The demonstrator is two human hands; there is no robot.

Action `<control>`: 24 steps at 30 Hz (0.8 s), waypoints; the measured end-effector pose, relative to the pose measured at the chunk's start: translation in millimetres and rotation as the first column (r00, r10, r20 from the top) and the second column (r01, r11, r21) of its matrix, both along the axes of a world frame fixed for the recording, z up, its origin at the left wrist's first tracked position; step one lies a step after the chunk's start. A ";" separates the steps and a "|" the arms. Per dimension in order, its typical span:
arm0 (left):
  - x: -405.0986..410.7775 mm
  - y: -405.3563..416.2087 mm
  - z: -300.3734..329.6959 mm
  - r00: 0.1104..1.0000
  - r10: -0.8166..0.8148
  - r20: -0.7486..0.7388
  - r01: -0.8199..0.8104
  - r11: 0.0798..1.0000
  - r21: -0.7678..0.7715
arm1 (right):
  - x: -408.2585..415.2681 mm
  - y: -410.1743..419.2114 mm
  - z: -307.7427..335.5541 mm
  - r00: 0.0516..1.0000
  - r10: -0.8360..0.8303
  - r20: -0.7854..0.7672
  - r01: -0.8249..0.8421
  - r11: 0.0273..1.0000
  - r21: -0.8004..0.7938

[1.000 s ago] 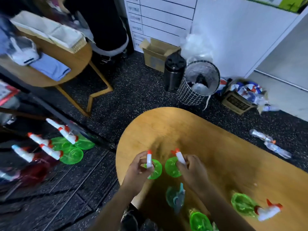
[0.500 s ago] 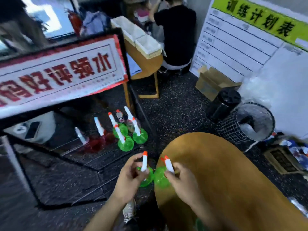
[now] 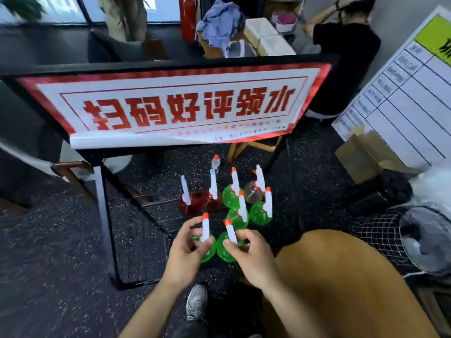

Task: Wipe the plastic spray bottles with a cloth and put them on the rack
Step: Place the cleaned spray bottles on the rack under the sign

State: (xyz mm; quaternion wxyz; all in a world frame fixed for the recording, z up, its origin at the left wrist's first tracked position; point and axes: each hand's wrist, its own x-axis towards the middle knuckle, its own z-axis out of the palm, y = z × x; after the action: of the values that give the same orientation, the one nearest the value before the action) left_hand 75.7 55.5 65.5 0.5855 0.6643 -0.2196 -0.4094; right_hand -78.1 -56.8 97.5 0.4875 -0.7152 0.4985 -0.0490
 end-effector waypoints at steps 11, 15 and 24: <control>53.9 -22.4 -74.1 0.996 0.076 -0.037 -0.073 0.996 0.060 | 65.5 -36.8 -82.1 0.998 -0.051 -0.020 0.052 0.997 0.052; 59.4 -27.3 -87.7 0.995 0.077 -0.059 -0.072 0.994 0.086 | 75.8 -42.7 -89.7 0.998 -0.060 -0.026 0.061 0.996 0.071; 61.6 -30.2 -93.5 0.994 0.070 -0.086 -0.062 0.994 0.088 | 86.0 -43.7 -107.8 0.994 -0.100 -0.040 0.102 0.994 0.035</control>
State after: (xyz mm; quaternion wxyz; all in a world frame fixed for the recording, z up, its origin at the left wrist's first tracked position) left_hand 137.3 25.3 -28.0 0.5792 0.6767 -0.1537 -0.4278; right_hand 8.0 -100.5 -10.3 0.4881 -0.6806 0.5441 -0.0506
